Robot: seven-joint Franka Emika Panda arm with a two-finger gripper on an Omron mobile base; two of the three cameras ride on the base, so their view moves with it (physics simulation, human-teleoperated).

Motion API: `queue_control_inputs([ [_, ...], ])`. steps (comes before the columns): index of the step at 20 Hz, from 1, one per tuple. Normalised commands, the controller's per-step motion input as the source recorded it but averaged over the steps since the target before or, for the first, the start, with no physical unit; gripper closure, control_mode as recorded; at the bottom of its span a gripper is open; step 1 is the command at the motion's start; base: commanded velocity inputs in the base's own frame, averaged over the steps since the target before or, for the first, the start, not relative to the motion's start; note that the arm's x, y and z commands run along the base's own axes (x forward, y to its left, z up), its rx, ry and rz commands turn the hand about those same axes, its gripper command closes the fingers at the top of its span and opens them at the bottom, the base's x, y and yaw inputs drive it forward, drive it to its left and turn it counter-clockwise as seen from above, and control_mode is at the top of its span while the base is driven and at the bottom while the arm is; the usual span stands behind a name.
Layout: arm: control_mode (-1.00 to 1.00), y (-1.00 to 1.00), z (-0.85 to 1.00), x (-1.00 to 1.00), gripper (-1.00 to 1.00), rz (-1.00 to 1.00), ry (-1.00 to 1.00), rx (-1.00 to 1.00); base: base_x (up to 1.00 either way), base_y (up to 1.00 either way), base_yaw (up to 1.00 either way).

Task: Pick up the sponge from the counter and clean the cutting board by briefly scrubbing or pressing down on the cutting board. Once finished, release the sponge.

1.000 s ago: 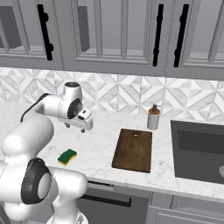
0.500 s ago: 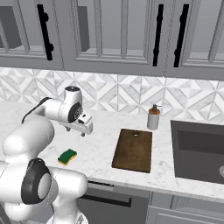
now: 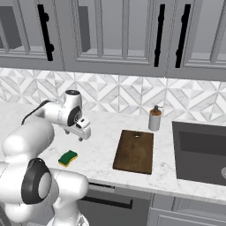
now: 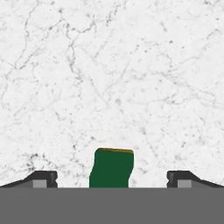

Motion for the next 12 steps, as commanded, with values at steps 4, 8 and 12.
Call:
queue_control_inputs([
  [4, -1.00, 0.00, -0.18, -0.38, -1.00, -0.19, 0.08, 0.02, 0.00, 0.00, 0.00],
  [8, -1.00, 0.03, -0.33, -0.41, -1.00, -0.17, 0.07, 0.00, 0.00, 0.00, 0.00],
  [12, -1.00, 0.00, -0.36, -0.32, -1.00, -0.09, 0.03, -0.01, 0.00, 0.00, 0.00],
])
